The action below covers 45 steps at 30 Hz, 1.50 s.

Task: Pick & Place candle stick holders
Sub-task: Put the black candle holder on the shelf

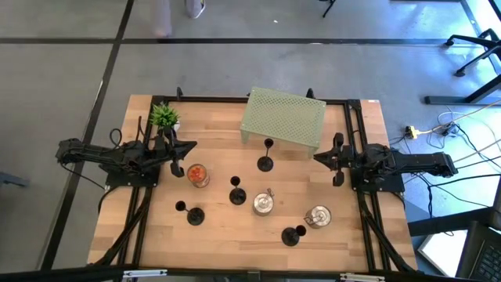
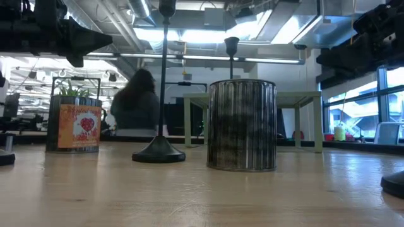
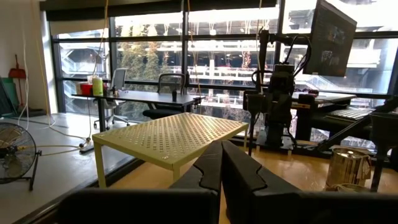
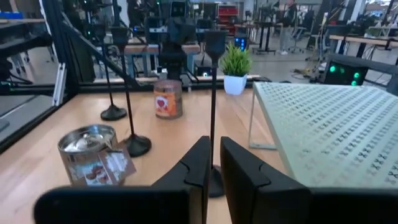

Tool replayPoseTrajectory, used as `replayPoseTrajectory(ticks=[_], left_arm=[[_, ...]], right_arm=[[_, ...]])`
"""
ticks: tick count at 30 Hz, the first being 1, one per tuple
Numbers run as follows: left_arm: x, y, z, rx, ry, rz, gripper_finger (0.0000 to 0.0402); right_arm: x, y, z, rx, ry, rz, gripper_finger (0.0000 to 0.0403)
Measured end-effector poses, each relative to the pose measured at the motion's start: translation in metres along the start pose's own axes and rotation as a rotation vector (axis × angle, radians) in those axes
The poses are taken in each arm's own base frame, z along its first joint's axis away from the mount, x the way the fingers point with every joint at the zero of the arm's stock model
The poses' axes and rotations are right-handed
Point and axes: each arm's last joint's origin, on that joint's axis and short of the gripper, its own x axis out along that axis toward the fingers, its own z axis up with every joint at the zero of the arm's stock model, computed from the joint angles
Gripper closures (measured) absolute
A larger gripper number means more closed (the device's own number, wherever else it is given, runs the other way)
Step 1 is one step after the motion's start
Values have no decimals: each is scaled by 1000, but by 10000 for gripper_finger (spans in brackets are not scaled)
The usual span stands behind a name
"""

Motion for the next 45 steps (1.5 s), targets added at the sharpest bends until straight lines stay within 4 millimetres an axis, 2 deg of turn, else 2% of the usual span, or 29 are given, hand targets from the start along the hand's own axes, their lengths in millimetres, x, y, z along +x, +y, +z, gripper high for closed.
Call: replayPoseTrajectory(ticks=[8,15,21,25,30,35,40,45], left_arm=[[0,0,0,-1,-1,0,400],[0,0,0,-1,-2,-5,400],[0,-2,1,66,-15,-80,396],[0,-3,4,79,-47,-93,373],[0,-3,8,64,-84,-96,327],[-2,-5,15,79,-160,-197,292],[-2,-7,27,34,-206,-259,277],[4,-9,53,30,-154,-252,274]], right_arm=[[-1,-4,12,21,-128,-125,363],[-2,-4,20,-11,-206,-134,363],[1,0,28,-10,-282,-29,357],[7,2,34,-37,-326,-5,339],[20,3,32,-55,-255,-20,306],[35,5,42,-47,-187,-23,271],[54,8,56,-63,-130,-23,242],[71,9,52,-69,-42,-43,229]])
